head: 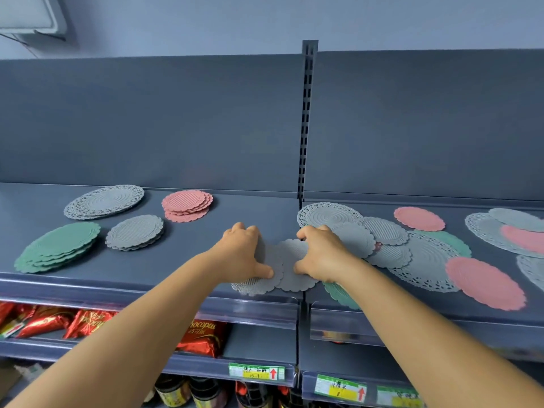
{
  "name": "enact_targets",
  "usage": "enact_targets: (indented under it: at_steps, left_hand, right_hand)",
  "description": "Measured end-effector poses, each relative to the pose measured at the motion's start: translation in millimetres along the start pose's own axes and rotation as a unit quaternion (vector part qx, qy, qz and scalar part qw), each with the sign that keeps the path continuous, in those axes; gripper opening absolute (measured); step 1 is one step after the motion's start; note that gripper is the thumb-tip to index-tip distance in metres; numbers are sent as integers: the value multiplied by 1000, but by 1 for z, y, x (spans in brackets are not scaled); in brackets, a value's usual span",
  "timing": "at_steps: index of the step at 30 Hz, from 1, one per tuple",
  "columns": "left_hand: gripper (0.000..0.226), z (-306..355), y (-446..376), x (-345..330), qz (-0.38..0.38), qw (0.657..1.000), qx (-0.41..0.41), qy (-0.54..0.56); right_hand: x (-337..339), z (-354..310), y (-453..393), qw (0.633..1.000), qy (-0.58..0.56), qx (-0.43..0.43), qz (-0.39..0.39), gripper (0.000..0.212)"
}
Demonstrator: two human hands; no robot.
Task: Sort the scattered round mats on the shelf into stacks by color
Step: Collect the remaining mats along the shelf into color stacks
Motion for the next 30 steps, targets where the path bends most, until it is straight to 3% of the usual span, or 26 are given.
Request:
enact_targets:
  at_steps: [3,6,10,14,16,18,20,22,24,30]
  left_hand:
    - [28,6,-6,4,31,996,-51,64]
    - [26,21,-13,8,26,989,-87,112]
    - [17,43,-28,7,30,981,-100,163]
    - [34,66,-44,-1,12,963,-81,255]
    - [11,78,-51,-8,2,964,-76,256]
    - [28,89,-61,-16,-3,959,-64,276]
    - [24,100,-69,-21,-15,957,-51,286]
    - [12,110,-75,-24,-35,961,-47,271]
    - [32,114,-82,-27,-55,969,-49,238]
    - [30,118,-93,-35,-42,989,-64,128]
  right_hand:
    - [6,8,-2,994,-89,-2,55,33]
    - [15,18,-2,979,-182,-17,86,18]
    - [21,30,1,957,-259,-52,122,22]
    - [31,57,3,953,-245,-86,160,29]
    - [36,75,1,954,-221,-108,169,31]
    - [40,93,-3,961,-184,-127,161,35]
    - [44,110,-8,968,-149,-146,137,42]
    - [47,123,-11,975,-111,-160,111,48]
    - [49,132,-14,978,-83,-167,88,51]
    - [55,139,-30,984,-17,-167,50,59]
Point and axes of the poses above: each hand's wrist, its own y-axis away from the middle knuckle, its own x-axis out of the back of the hand, z = x × y, the point moved 1 cm from there along -y, towards the middle knuckle, and after that the axes turned 7 degrees about y, right-handed, at the moved point
